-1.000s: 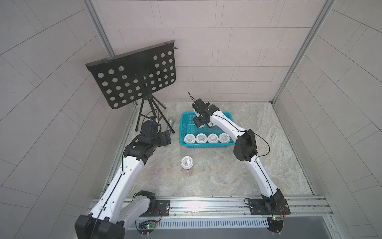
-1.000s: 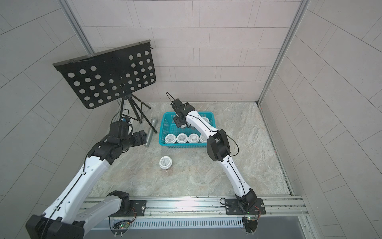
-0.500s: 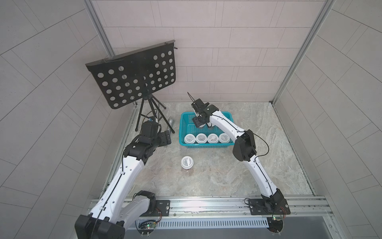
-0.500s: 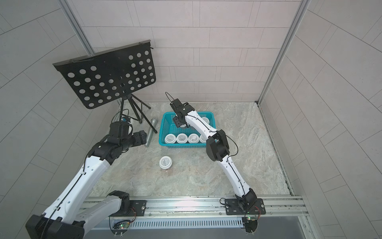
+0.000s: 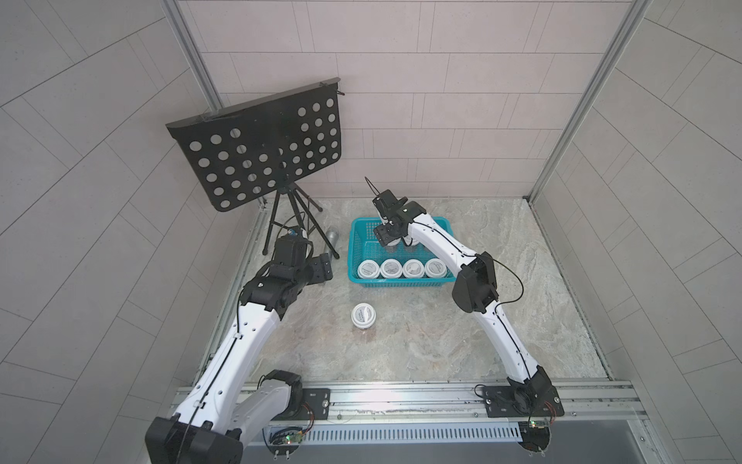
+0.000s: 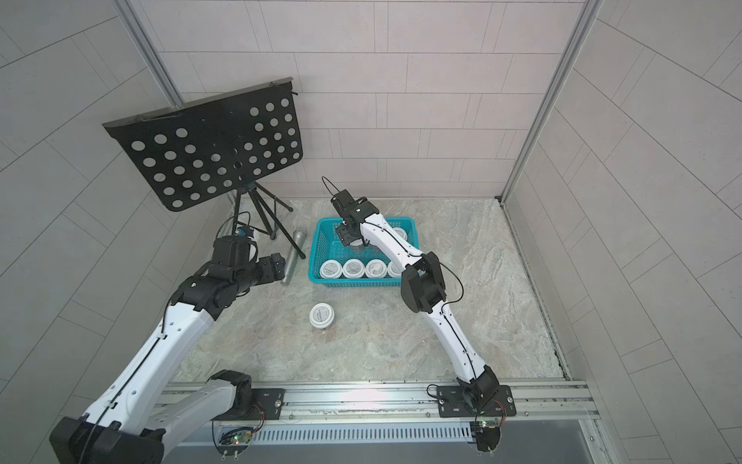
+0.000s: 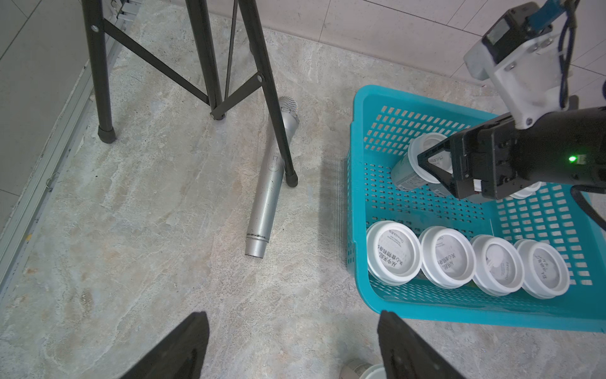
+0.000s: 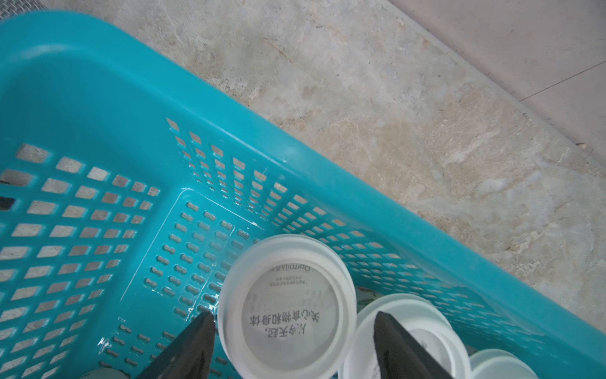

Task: Put the yogurt in the basket
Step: Place the yogurt in the basket, then pick up the yogurt from the center of the board.

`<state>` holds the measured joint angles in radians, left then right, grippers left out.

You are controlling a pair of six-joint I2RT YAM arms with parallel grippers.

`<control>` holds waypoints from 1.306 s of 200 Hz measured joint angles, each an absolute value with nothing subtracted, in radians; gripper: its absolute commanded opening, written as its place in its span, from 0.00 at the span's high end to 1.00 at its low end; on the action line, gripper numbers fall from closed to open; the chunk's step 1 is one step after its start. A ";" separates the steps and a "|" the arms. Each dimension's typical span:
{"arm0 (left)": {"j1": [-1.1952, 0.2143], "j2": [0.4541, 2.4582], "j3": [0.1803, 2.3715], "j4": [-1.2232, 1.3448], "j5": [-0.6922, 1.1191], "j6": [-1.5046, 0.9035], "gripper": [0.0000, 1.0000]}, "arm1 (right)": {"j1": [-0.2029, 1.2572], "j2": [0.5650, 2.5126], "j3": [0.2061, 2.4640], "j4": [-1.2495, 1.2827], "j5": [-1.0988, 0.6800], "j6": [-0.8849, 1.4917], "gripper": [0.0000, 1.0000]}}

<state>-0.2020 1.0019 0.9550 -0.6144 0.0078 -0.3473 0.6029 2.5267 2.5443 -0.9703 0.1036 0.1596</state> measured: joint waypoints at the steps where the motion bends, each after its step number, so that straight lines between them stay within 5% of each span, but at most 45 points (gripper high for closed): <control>1: -0.202 1.002 0.955 -0.614 0.008 -0.347 0.12 | 0.603 2.527 2.545 -0.970 0.103 0.160 0.19; 100: -0.202 1.002 0.955 -0.614 0.036 -0.347 0.12 | 0.592 2.390 2.443 -0.971 -0.030 0.180 0.22; 194: -0.235 0.955 0.922 -0.680 0.165 -0.372 0.12 | 0.473 1.724 1.583 -0.685 -0.178 0.219 0.22; 261: -0.548 0.855 0.833 -0.741 0.049 -0.507 0.12 | 0.348 1.380 1.099 -0.543 -0.243 0.268 0.22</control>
